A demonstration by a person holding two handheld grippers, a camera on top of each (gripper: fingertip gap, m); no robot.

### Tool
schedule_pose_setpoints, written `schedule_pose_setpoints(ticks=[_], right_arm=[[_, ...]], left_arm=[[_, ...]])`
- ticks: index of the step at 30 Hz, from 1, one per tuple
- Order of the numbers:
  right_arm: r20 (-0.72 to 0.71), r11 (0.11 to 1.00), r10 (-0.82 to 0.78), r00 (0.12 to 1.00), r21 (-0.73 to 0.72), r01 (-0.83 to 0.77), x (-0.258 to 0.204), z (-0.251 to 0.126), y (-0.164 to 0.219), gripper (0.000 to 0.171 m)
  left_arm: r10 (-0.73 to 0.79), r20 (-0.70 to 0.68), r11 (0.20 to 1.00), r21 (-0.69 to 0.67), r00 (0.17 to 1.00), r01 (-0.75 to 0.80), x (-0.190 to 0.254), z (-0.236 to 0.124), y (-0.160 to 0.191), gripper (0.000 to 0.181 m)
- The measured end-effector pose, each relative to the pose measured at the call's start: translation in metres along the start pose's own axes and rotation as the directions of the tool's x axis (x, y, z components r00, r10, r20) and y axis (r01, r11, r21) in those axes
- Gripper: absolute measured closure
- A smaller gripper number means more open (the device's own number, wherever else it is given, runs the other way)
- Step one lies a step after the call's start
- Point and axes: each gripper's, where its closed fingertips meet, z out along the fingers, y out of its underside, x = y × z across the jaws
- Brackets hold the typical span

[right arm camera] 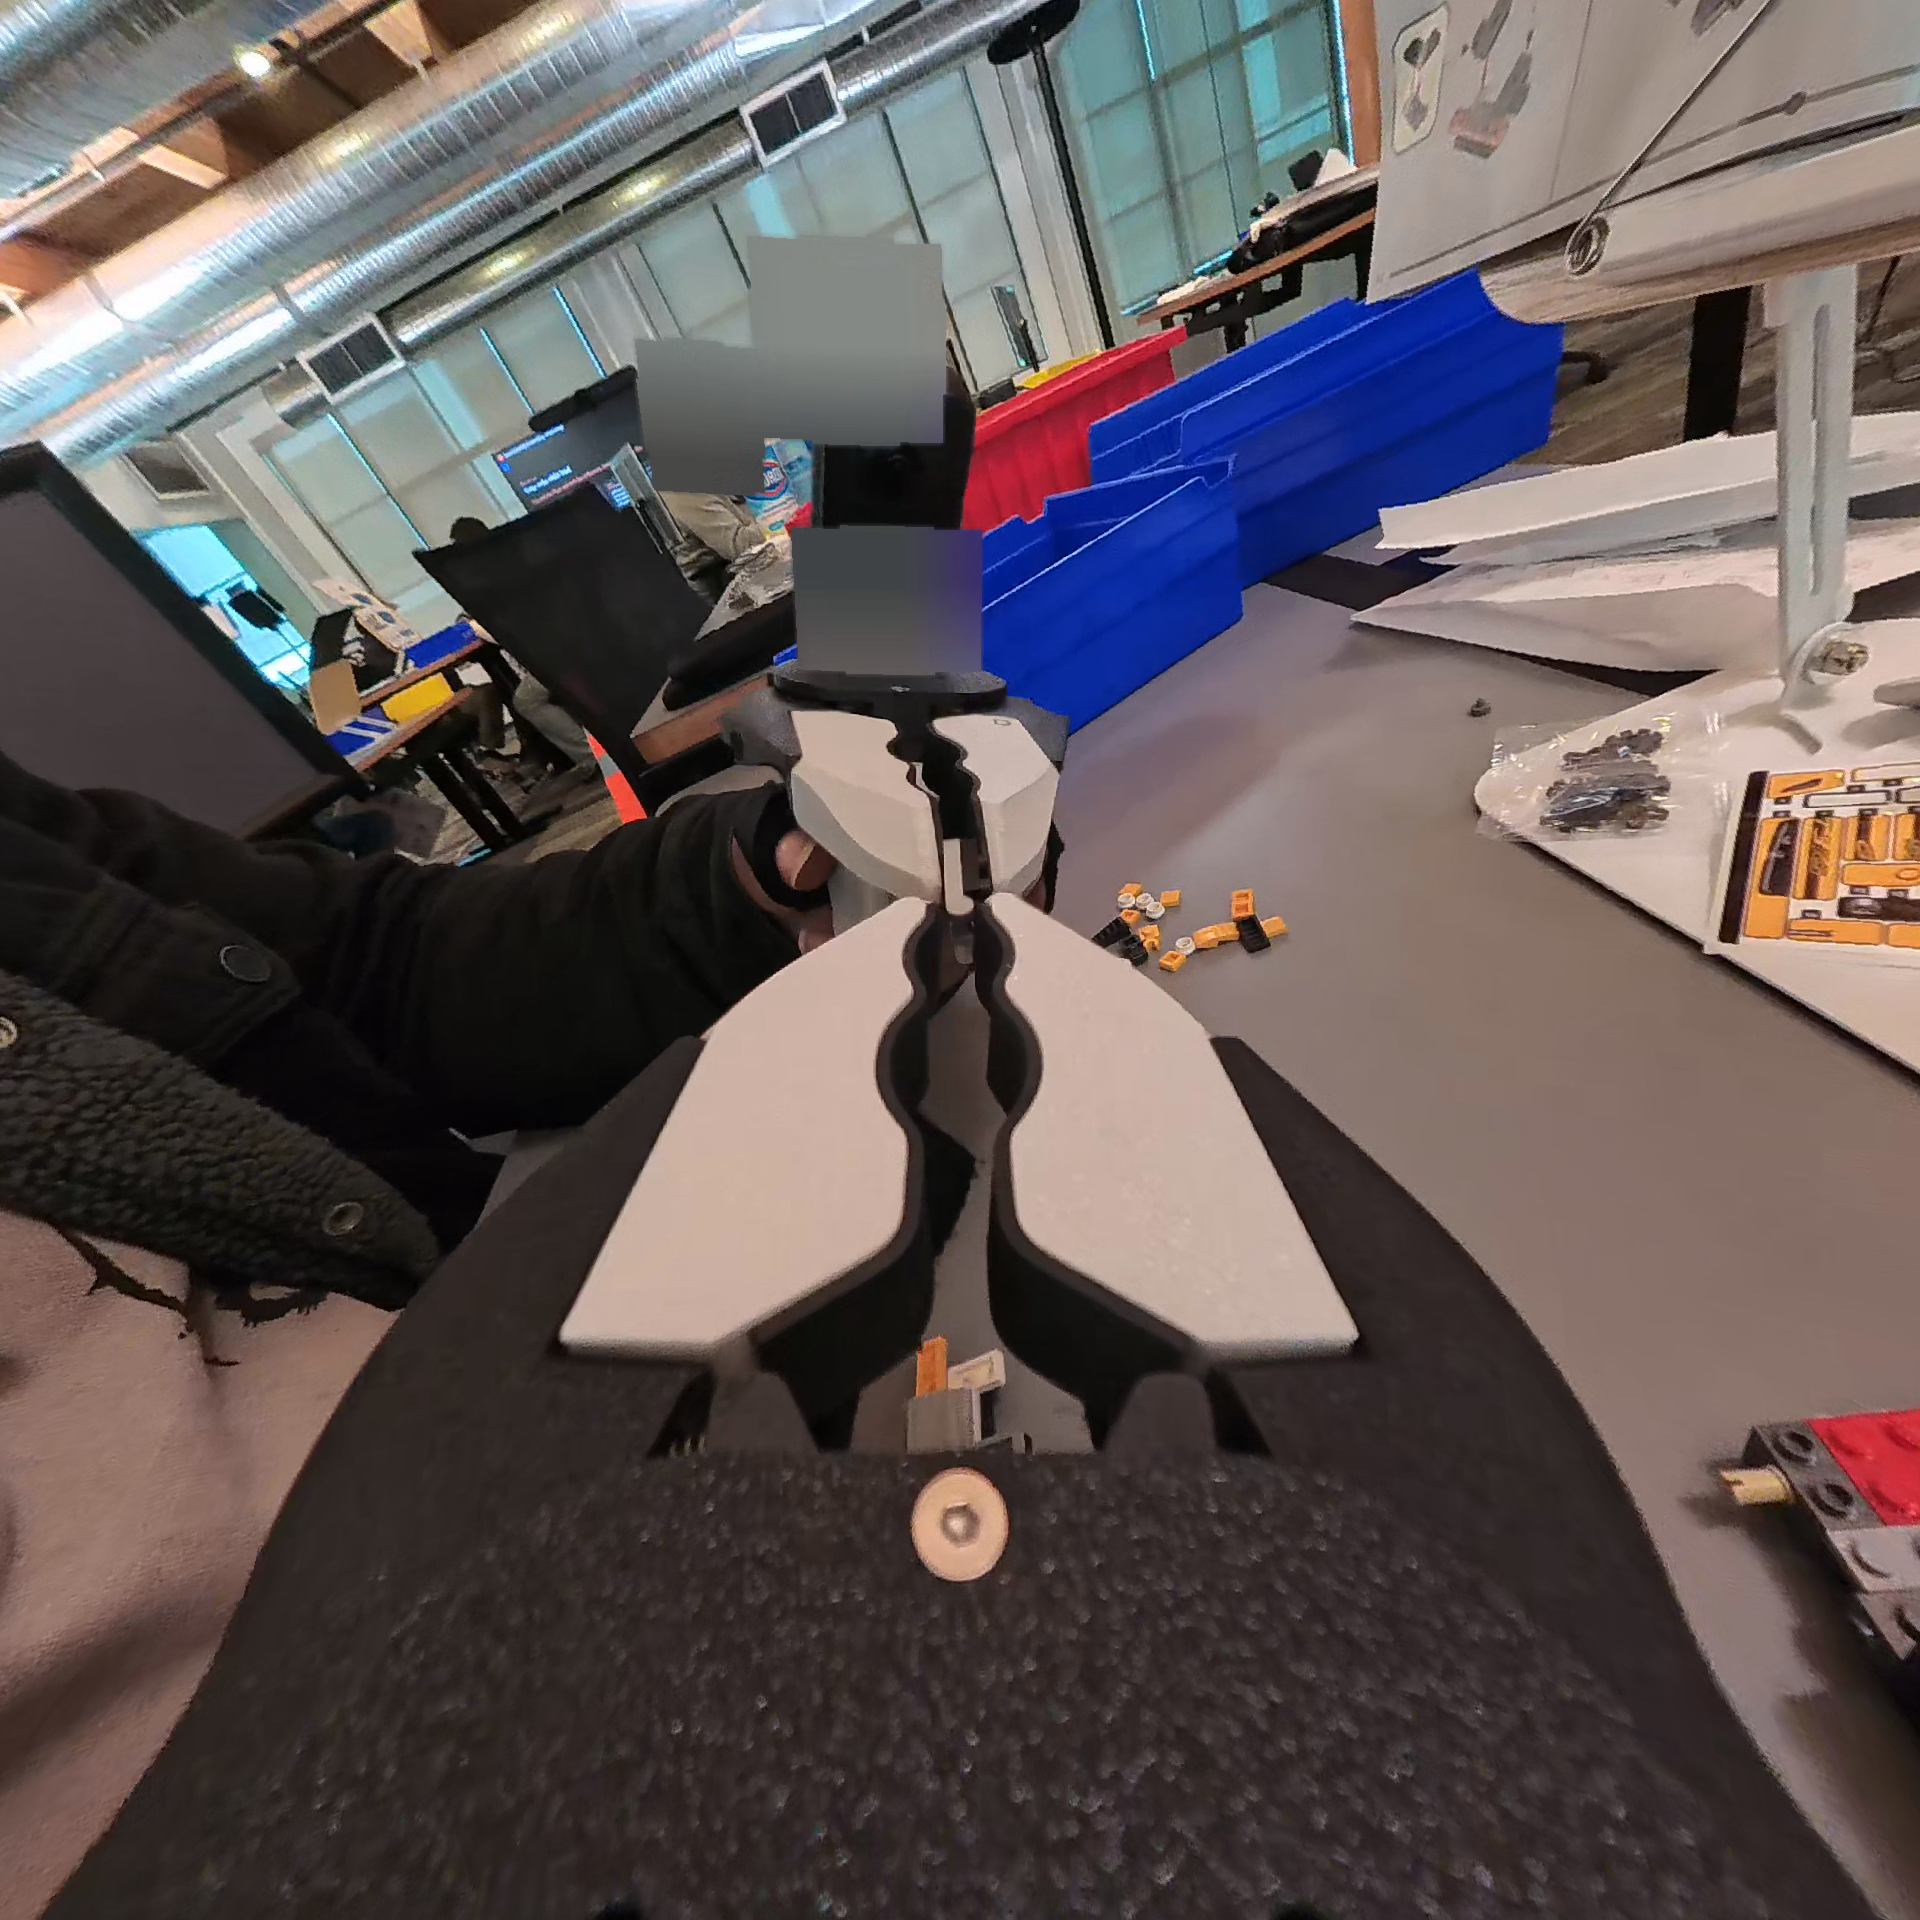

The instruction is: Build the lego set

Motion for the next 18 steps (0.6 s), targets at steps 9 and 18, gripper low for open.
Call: schedule_pose_setpoints(ticks=[9,18], right_arm=[[-0.029,0.983,-0.107,0.994,-0.153,0.102,0.003,-0.007,0.014,0.160],[-0.052,0.942,-0.178,0.983,-0.297,0.155,0.008,-0.003,0.038,0.166]], left_arm=[[-0.118,-0.018,0.992,-0.052,0.993,0.117,-0.007,-0.003,0.009,0.175],[-0.084,0.006,0.982,-0.168,0.996,0.084,-0.008,0.005,0.032,0.175]])
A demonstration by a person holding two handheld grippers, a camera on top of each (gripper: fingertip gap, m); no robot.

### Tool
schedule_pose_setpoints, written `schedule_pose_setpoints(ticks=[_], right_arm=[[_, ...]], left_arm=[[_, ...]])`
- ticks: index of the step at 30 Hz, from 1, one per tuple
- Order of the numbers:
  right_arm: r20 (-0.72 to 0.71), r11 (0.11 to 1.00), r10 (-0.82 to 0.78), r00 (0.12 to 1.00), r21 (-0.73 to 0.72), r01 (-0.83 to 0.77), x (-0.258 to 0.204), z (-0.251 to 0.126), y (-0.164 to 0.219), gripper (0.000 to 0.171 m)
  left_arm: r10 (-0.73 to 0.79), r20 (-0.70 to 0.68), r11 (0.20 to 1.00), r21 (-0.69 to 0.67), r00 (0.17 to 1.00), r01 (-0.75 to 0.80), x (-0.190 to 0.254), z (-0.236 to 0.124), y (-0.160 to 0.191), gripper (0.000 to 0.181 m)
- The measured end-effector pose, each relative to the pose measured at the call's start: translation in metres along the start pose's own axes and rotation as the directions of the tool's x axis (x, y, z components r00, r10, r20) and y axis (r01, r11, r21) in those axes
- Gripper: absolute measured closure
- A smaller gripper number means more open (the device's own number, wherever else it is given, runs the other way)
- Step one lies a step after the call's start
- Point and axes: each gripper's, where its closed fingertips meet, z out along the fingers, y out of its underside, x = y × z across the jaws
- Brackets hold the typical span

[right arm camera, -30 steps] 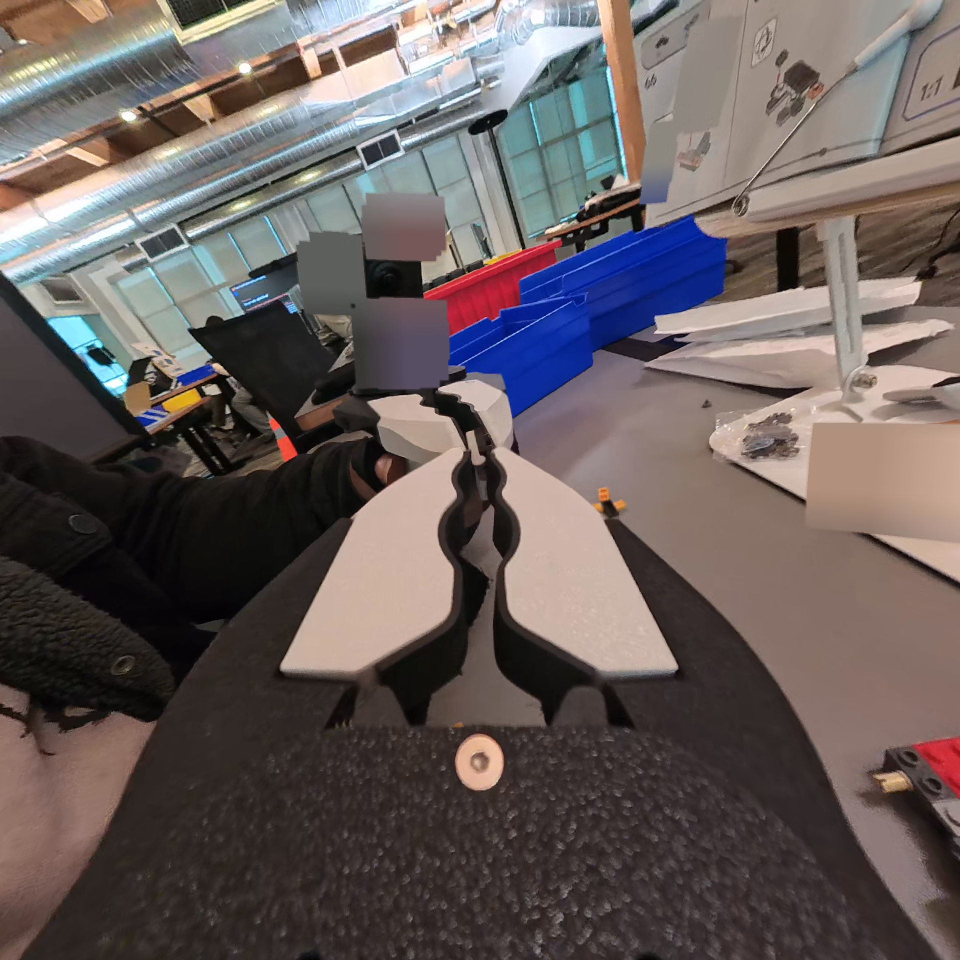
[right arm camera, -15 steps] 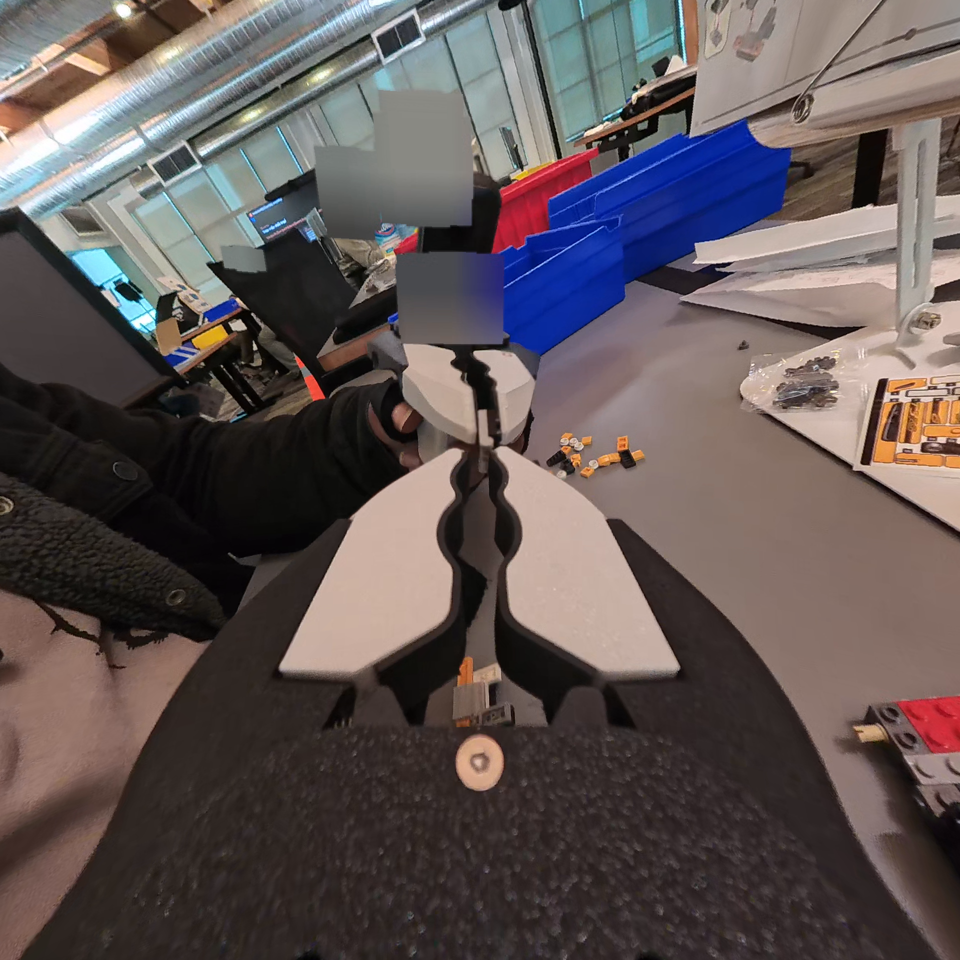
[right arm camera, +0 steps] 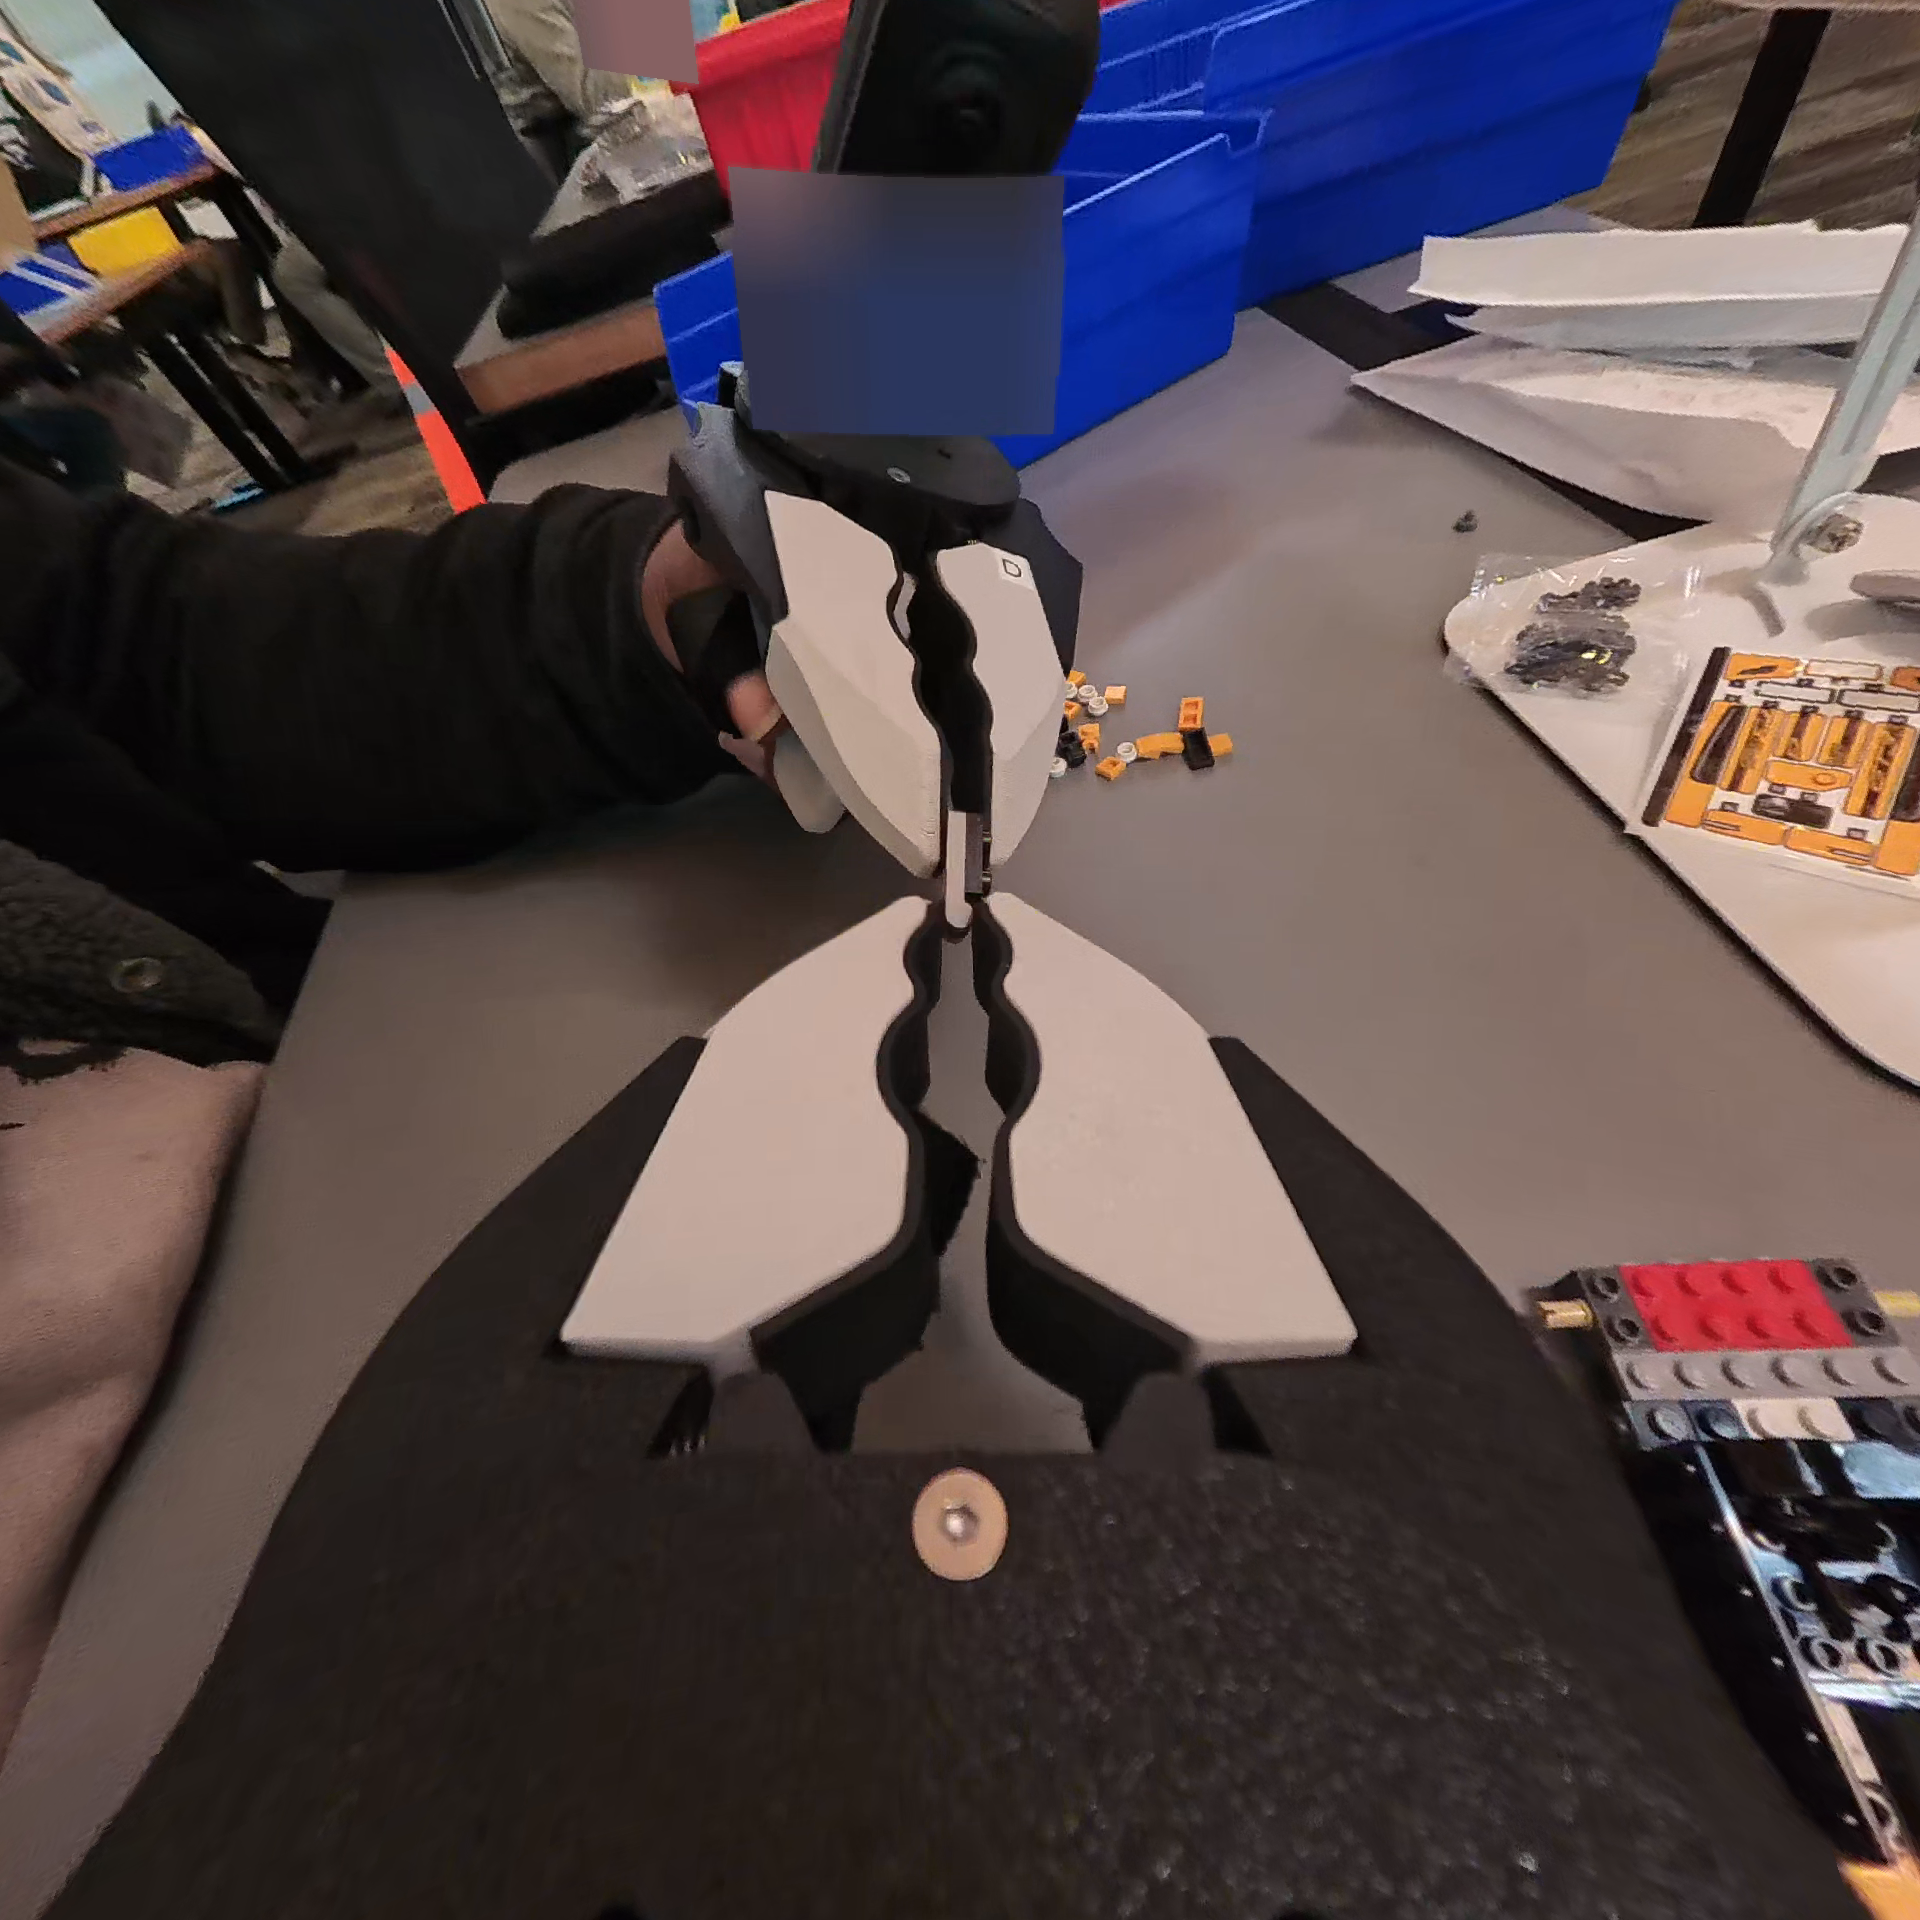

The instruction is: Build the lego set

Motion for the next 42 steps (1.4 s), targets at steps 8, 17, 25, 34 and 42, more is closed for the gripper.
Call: schedule_pose_setpoints(ticks=[8,17,25,34,42], right_arm=[[0.026,0.985,0.140,0.990,0.099,-0.141,0.007,-0.006,-0.012,0.166],[0.175,0.931,0.246,0.953,0.232,-0.282,0.001,-0.012,-0.030,0.166],[0.238,0.931,0.232,0.943,0.226,-0.286,-0.008,-0.012,-0.031,0.166],[0.230,0.961,0.216,0.949,0.123,-0.249,-0.010,-0.005,-0.014,0.166],[0.124,0.978,0.163,0.979,0.111,-0.176,0.003,-0.011,-0.011,0.159]], left_arm=[[0.156,0.091,0.987,0.028,0.983,-0.159,-0.002,0.000,-0.008,0.170],[0.169,0.066,0.980,0.096,0.983,-0.175,0.009,0.003,-0.016,0.168],[0.117,0.005,0.983,0.139,0.993,-0.117,0.017,0.000,-0.022,0.177],[0.079,-0.011,0.991,0.108,0.997,-0.078,0.014,0.000,-0.017,0.178],[-0.100,0.001,0.994,0.043,0.995,0.100,0.000,0.001,-0.005,0.178]])
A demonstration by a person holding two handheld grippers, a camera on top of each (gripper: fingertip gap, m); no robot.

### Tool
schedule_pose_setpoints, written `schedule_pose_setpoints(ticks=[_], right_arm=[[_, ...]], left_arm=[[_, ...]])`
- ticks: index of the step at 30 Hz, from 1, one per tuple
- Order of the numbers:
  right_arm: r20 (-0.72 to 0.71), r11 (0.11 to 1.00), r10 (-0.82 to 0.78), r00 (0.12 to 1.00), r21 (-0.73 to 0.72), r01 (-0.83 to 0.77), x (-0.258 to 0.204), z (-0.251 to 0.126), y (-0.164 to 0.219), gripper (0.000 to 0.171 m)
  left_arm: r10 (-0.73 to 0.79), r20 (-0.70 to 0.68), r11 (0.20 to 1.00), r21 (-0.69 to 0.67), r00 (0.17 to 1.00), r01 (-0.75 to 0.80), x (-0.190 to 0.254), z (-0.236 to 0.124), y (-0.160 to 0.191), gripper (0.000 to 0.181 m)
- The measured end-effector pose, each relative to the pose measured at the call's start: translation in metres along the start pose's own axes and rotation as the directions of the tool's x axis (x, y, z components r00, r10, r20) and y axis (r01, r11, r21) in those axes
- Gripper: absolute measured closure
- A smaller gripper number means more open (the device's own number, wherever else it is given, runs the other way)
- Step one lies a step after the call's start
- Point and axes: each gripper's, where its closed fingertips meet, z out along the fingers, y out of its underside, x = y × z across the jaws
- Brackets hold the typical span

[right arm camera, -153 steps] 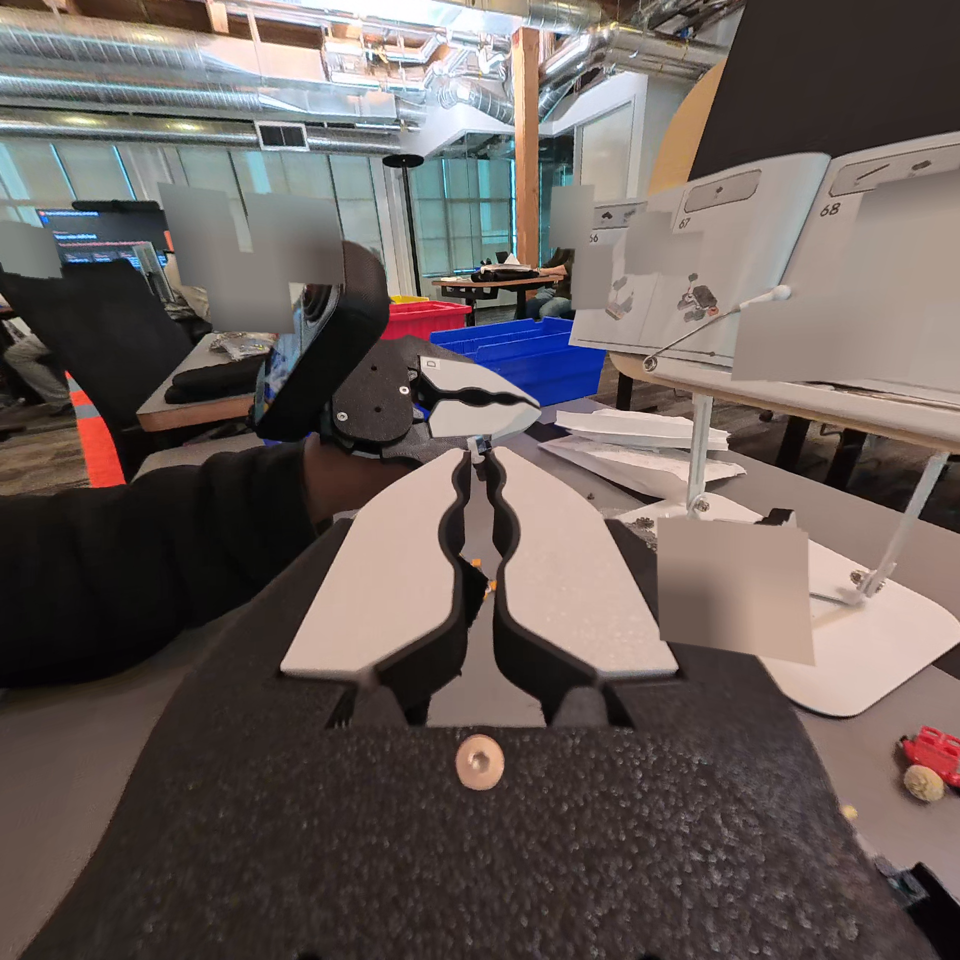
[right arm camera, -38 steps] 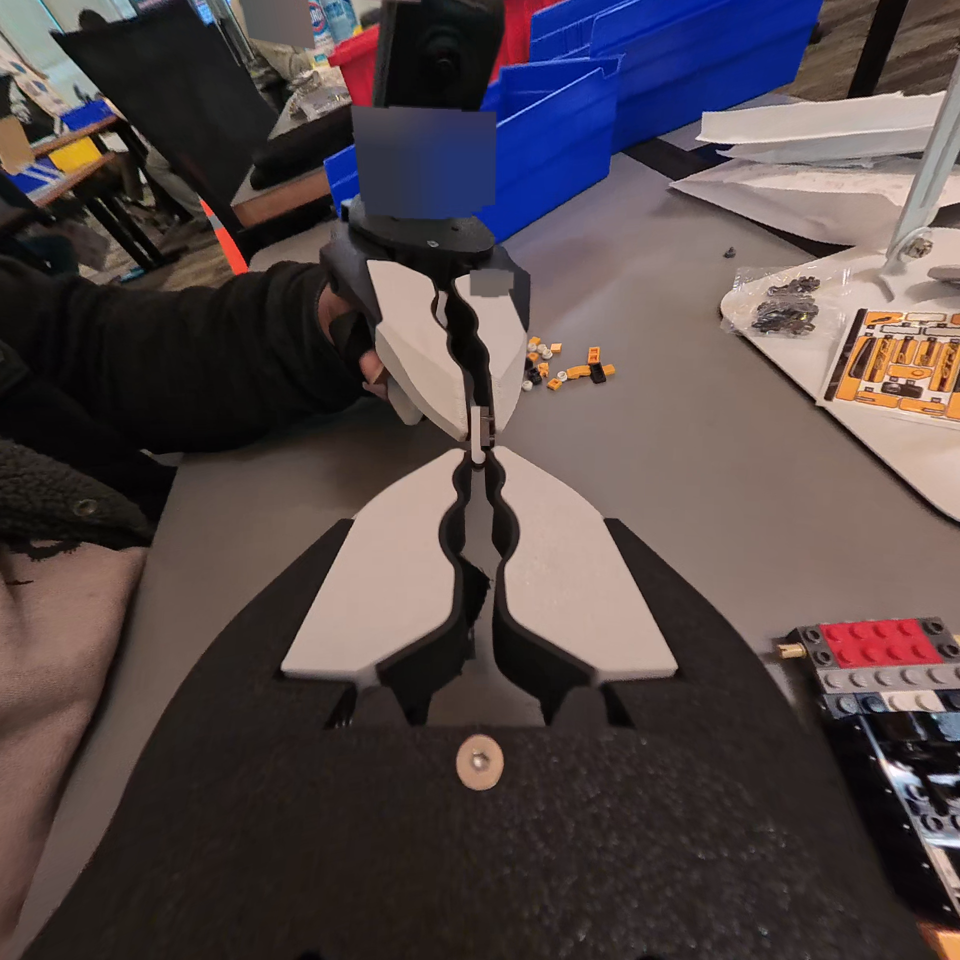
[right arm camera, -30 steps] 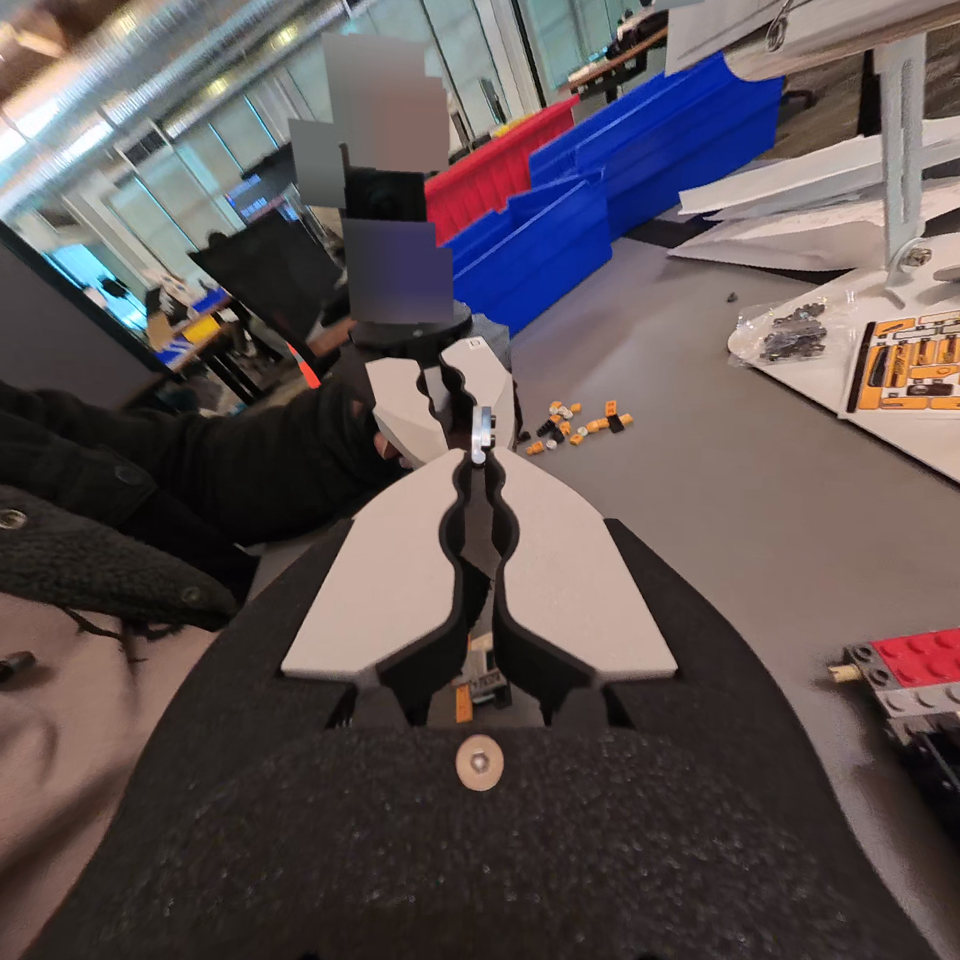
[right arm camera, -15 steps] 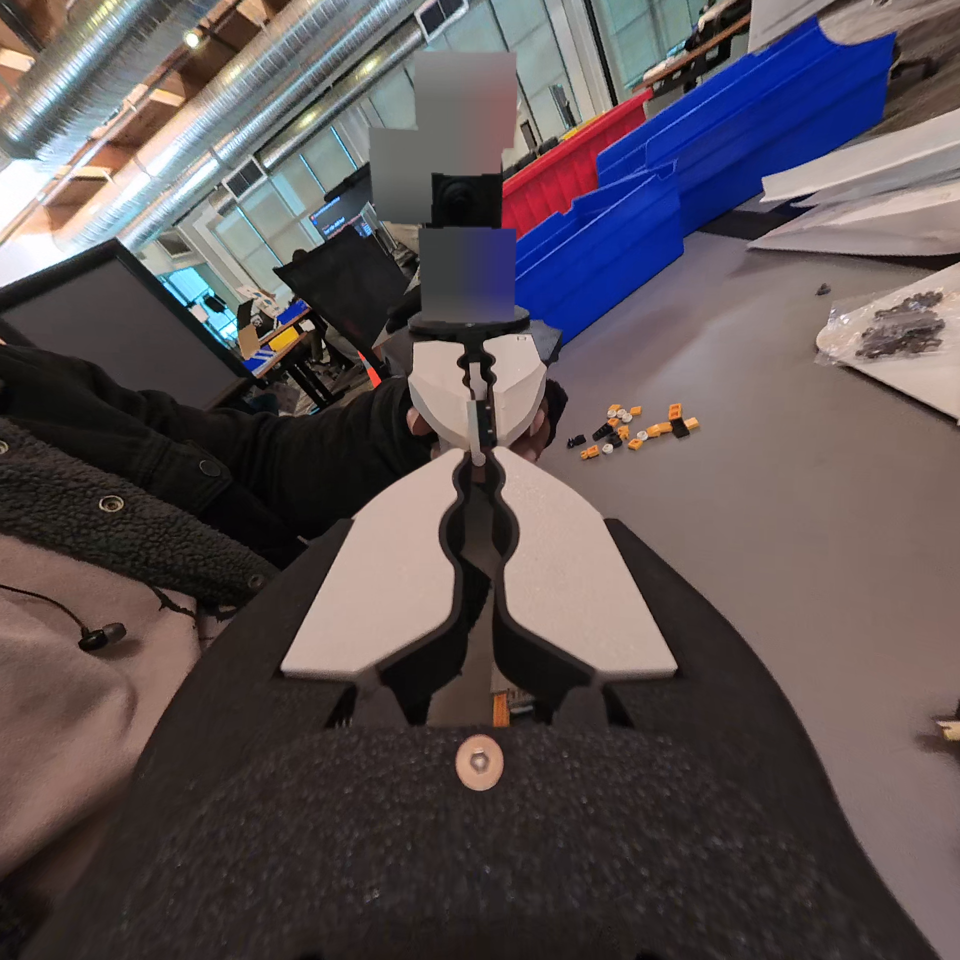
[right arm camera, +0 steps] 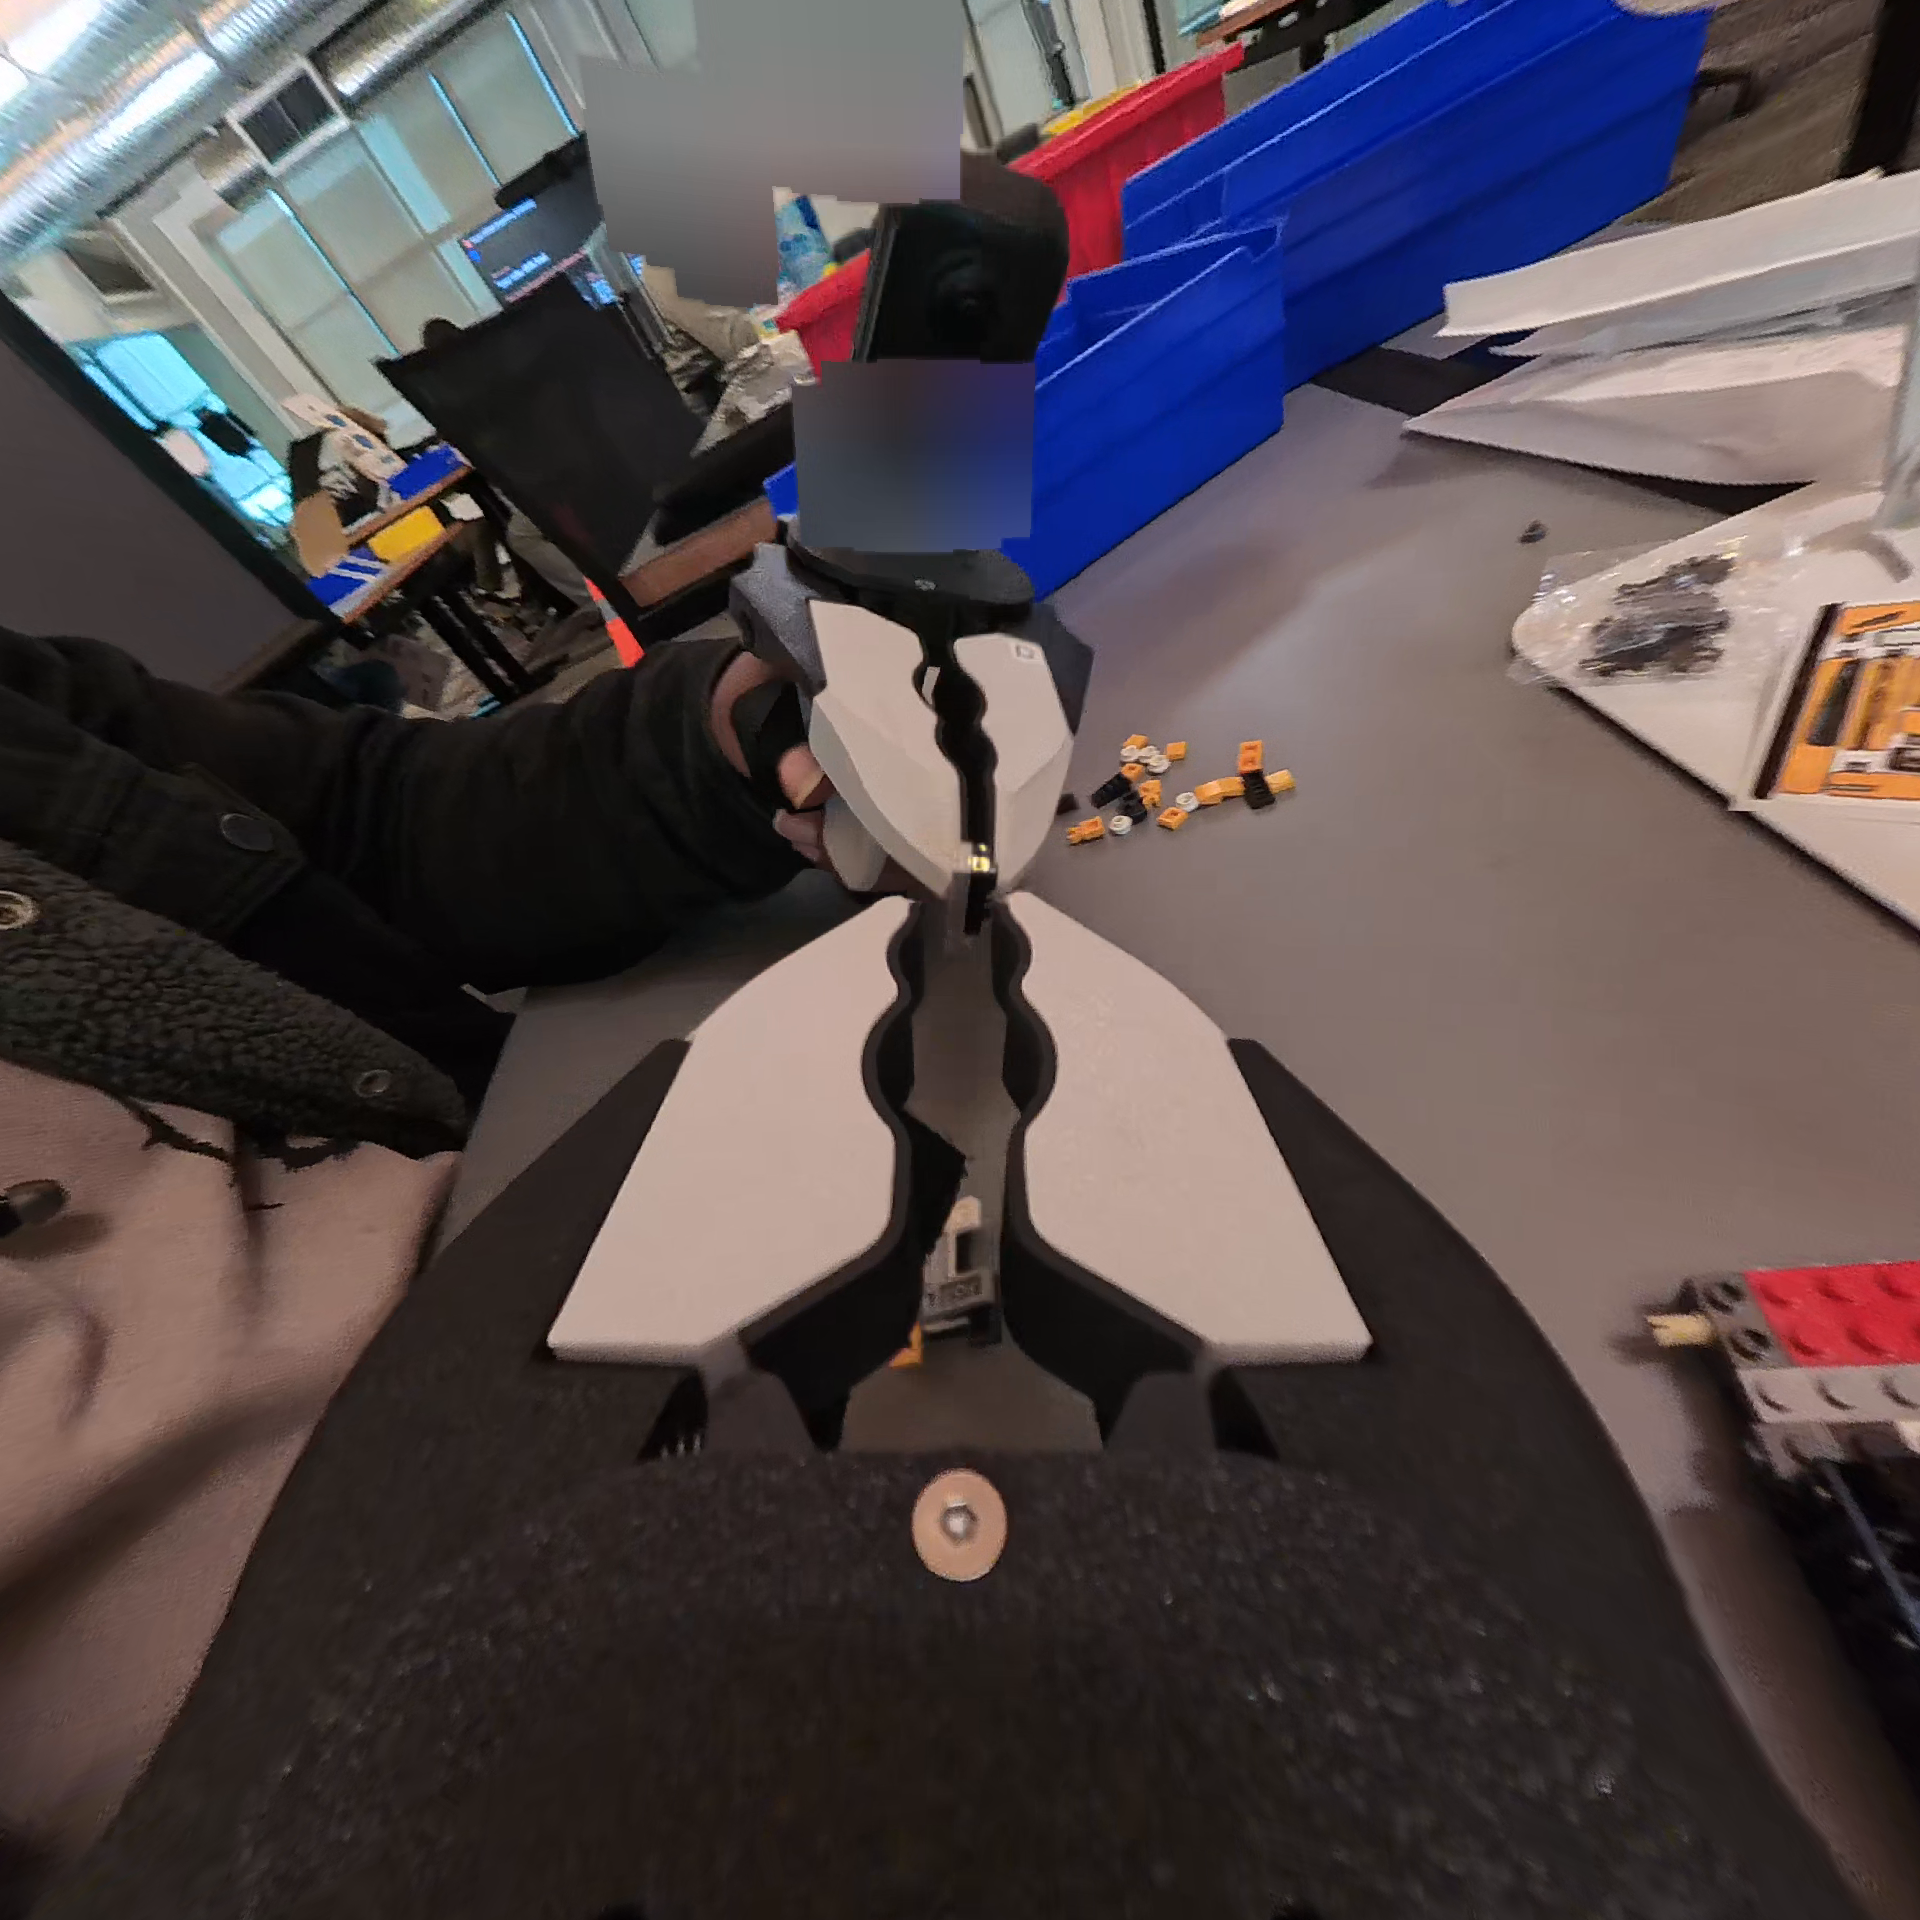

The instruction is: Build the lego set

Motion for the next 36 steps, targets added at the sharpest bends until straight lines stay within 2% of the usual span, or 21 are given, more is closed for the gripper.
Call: schedule_pose_setpoints(ticks=[5,14,19,22,26,30,36], right_arm=[[-0.069,0.996,-0.014,0.998,-0.086,0.008,0.011,-0.002,0.012,0.159],[-0.028,0.979,0.058,0.998,-0.195,-0.063,0.010,0.006,0.034,0.163],[0.020,0.950,0.193,0.981,-0.256,-0.181,0.008,0.008,0.044,0.163],[0.037,0.912,0.267,0.963,-0.331,-0.240,0.005,0.009,0.064,0.163],[0.068,0.883,0.324,0.944,-0.379,-0.276,-0.003,0.014,0.075,0.163],[0.054,0.862,0.331,0.942,-0.423,-0.279,-0.005,0.017,0.082,0.163],[0.040,0.844,0.331,0.943,-0.460,-0.277,-0.005,0.019,0.090,0.162]], left_arm=[[-0.107,0.022,0.992,-0.070,0.994,0.108,-0.010,0.006,0.017,0.178],[-0.120,0.040,0.982,-0.143,0.992,0.124,-0.013,0.011,0.031,0.178],[0.079,0.109,0.961,-0.271,0.991,-0.047,-0.015,0.009,0.046,0.175],[0.223,0.133,0.909,-0.387,0.966,-0.157,-0.016,0.004,0.068,0.155],[0.396,0.121,0.829,-0.473,0.910,-0.298,-0.017,0.002,0.093,0.144],[0.505,0.082,0.739,-0.555,0.859,-0.381,-0.017,0.008,0.109,0.143],[0.577,0.110,0.708,-0.562,0.810,-0.428,-0.021,0.012,0.108,0.150]])
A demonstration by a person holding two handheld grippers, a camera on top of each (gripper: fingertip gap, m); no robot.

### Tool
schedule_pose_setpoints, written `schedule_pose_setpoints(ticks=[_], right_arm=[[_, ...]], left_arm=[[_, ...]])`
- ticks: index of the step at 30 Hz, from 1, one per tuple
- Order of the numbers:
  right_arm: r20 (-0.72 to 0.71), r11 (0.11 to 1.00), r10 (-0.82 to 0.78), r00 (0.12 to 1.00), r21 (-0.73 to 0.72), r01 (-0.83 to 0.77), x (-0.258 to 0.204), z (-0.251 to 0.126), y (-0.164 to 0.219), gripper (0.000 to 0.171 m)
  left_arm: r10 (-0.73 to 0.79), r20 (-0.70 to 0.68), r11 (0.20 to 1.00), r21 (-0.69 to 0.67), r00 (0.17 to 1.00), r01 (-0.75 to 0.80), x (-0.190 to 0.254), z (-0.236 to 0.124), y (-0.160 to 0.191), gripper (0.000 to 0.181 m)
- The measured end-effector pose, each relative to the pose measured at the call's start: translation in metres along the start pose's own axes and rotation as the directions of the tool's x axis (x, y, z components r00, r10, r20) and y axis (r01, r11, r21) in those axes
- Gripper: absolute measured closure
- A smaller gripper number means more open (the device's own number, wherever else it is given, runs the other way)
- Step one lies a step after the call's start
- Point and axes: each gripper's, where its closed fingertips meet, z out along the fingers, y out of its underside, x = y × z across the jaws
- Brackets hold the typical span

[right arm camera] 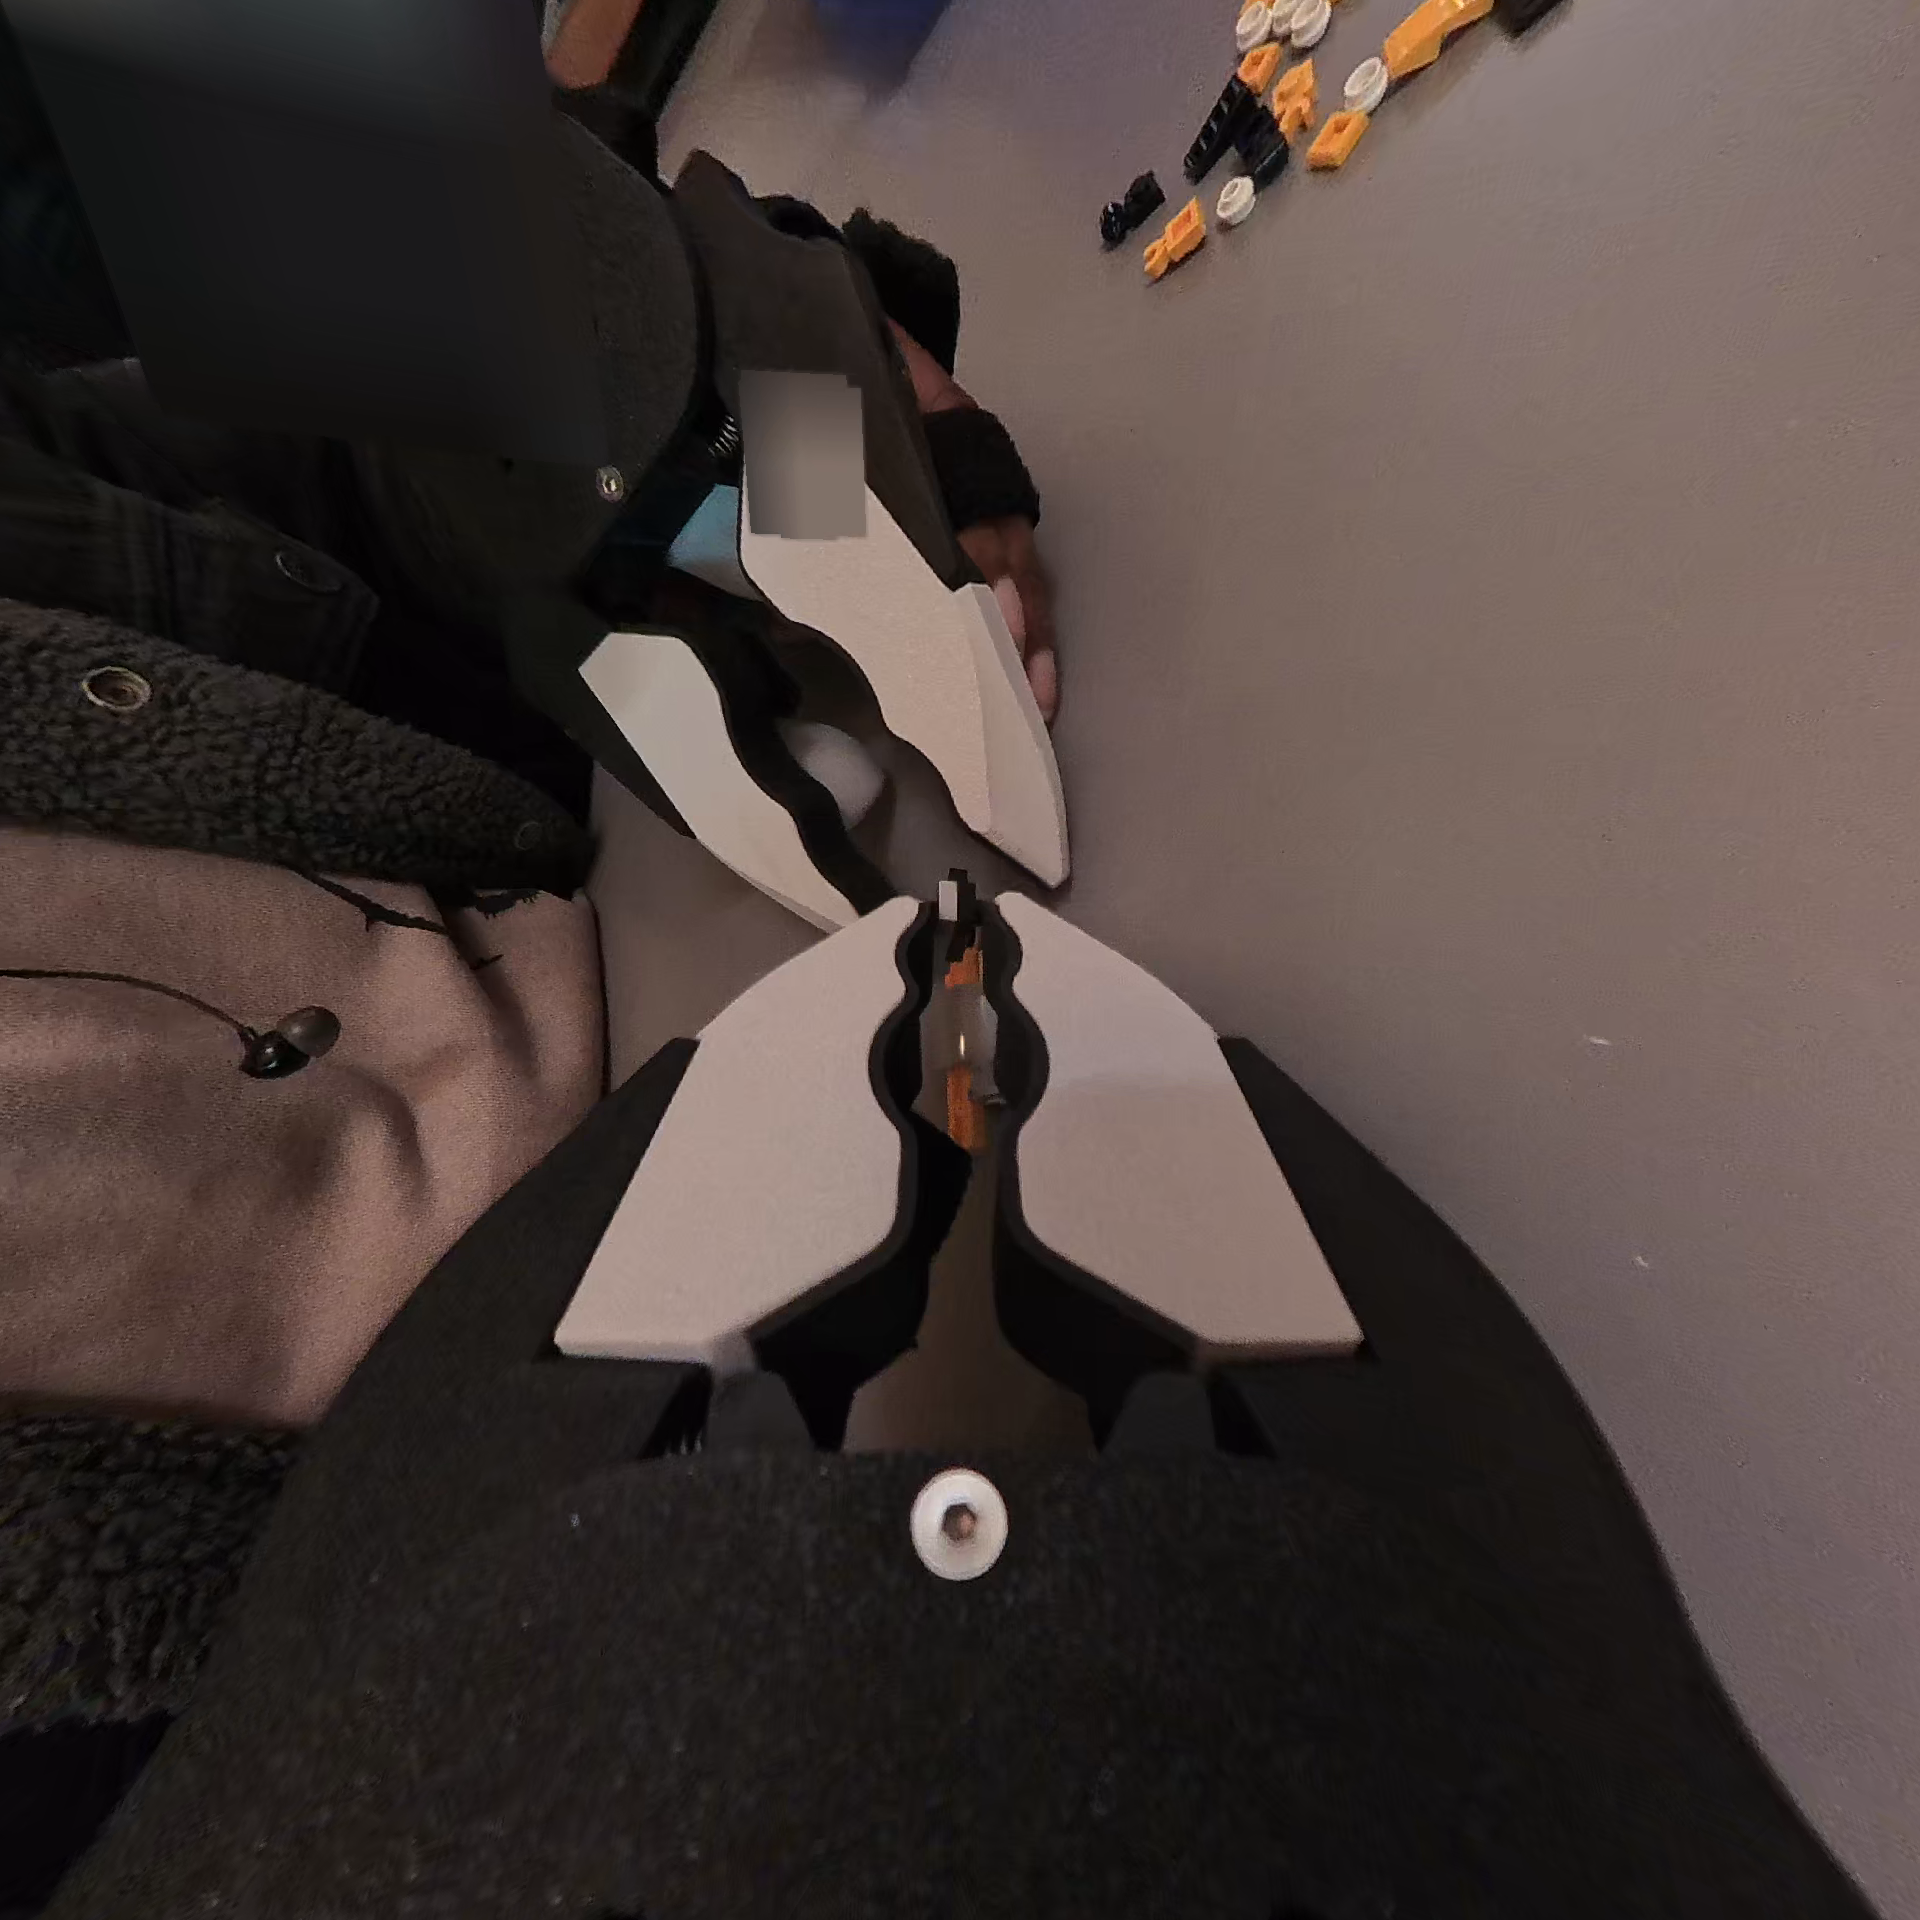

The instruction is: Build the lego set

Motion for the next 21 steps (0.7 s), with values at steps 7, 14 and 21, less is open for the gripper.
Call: schedule_pose_setpoints(ticks=[7,14,21], right_arm=[[-0.030,1.000,-0.013,0.999,-0.023,0.013,0.0025,0.0028,0.0037,0.162],[-0.028,1.000,-0.003,1.000,-0.025,0.002,0.0039,0.0038,0.0050,0.162],[-0.018,0.999,-0.006,1.000,-0.032,0.005,0.0024,0.0047,0.0065,0.162]], left_arm=[[0.066,0.057,0.996,0.052,0.996,-0.069,-0.0041,-0.0036,-0.0087,0.159],[0.119,0.095,0.992,0.035,0.988,-0.123,-0.0056,-0.0024,-0.0075,0.173],[0.139,0.081,0.990,0.026,0.987,-0.141,-0.0033,-0.0038,-0.0070,0.174]])
